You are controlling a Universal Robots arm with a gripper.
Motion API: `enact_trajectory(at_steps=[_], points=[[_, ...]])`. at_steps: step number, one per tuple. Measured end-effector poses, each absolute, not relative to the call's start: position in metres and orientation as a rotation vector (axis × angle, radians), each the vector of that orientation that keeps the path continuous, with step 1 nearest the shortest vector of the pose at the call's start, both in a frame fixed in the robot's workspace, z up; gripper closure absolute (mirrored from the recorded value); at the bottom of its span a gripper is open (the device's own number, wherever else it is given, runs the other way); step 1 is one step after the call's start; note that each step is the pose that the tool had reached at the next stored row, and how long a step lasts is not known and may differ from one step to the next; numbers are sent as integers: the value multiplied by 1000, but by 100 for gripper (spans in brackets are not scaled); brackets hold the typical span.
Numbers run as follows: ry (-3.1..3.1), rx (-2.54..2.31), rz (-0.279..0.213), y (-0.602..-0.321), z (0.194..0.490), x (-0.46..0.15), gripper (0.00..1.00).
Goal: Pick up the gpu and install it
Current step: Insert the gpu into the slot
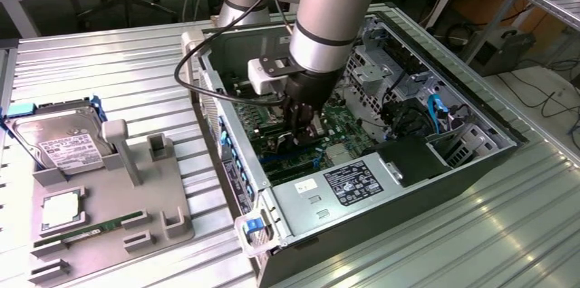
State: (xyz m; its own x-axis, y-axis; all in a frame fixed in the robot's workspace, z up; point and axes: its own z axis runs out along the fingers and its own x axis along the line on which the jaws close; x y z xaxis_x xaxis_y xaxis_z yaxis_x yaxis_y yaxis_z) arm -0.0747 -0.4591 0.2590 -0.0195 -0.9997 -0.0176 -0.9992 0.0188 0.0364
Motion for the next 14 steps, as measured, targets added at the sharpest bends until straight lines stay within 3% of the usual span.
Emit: enact_trajectory(at_steps=[1,8,9,11,13,14], points=[[-2233,2191,-60,-459,261,-75,60],[-2232,2191,-60,-459,287,-75,60],[-2232,2192,-60,-459,287,-75,61],[-2232,2190,-58,-458,288,-75,75],[-2230,2189,-55,-457,288,-76,75],[-2229,2188,-52,-456,288,-77,80]])
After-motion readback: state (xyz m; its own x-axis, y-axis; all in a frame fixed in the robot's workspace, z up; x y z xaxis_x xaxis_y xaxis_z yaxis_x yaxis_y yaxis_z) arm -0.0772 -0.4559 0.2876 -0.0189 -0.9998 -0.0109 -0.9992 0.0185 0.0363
